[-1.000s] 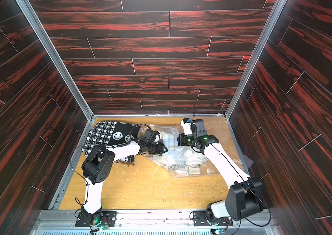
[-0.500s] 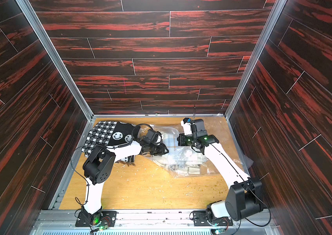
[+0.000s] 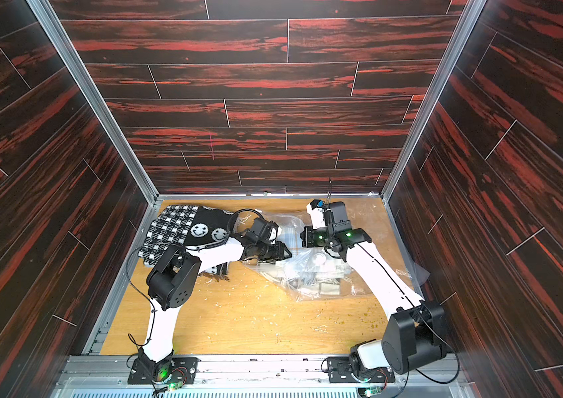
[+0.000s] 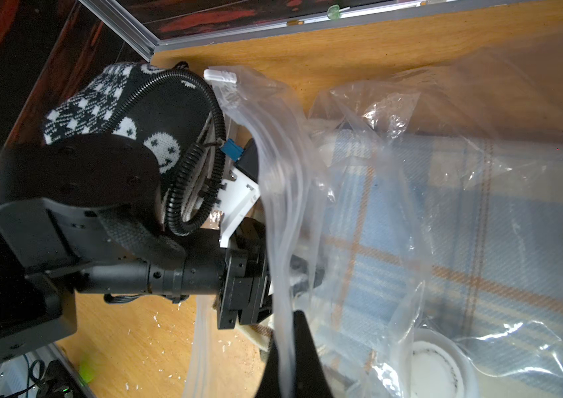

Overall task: Take the scarf out of the vacuum bag
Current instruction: Take out the scarf from the vacuum bag.

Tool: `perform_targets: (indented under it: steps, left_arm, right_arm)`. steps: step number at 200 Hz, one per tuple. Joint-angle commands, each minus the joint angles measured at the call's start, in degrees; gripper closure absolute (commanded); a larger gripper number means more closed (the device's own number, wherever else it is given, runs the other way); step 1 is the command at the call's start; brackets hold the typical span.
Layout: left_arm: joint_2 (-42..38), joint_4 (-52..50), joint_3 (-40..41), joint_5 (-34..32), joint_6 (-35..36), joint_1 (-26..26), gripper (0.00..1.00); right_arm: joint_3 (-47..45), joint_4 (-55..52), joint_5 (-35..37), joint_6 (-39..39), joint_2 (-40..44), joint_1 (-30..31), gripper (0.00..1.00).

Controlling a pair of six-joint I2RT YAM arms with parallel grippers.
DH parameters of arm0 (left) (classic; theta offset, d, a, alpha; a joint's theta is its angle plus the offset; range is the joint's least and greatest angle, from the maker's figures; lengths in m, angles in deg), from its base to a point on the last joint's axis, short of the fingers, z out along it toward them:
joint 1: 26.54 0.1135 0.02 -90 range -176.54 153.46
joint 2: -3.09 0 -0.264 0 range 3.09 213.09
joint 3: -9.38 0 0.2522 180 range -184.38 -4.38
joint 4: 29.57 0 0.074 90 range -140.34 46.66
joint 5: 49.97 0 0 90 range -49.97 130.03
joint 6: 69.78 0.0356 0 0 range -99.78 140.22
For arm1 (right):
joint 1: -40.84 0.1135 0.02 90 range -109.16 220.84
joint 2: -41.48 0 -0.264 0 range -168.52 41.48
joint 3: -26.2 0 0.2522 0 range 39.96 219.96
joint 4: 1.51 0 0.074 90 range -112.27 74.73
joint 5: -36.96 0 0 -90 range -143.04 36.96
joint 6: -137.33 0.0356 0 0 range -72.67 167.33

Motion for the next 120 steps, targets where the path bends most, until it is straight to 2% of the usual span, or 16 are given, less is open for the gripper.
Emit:
perform_targets:
  steps: [1,26,51,85,120]
  left_arm:
    - [-3.45,0.21,-0.09,0.66,-0.06,-0.81,0.52]
    - [-1.77,-0.89,-0.43,0.5,0.35,-0.74,0.53]
    - [-1.32,1.58,-0.12,1.95,-1.07,-0.72,0.59]
    - [-3.26,2.48,-1.03,2.28,-1.72,-1.29,0.96]
    - [-6.08,1.6,-1.23,1.19,-1.91,-1.34,1.0]
  right_arm:
    - [0.84,-0.59,-0.37,0.09,0.99,-0.45,1.0]
    - [0.79,-0.5,-0.29,0.1,1.07,-0.47,1.0]
    - [0.7,-0.69,-0.12,0.06,1.02,-0.48,1.0]
    - [0.75,-1.02,-0.13,-0.04,1.31,-0.55,1.0]
    - [0.66,-1.71,0.05,-0.27,2.02,-0.57,1.0]
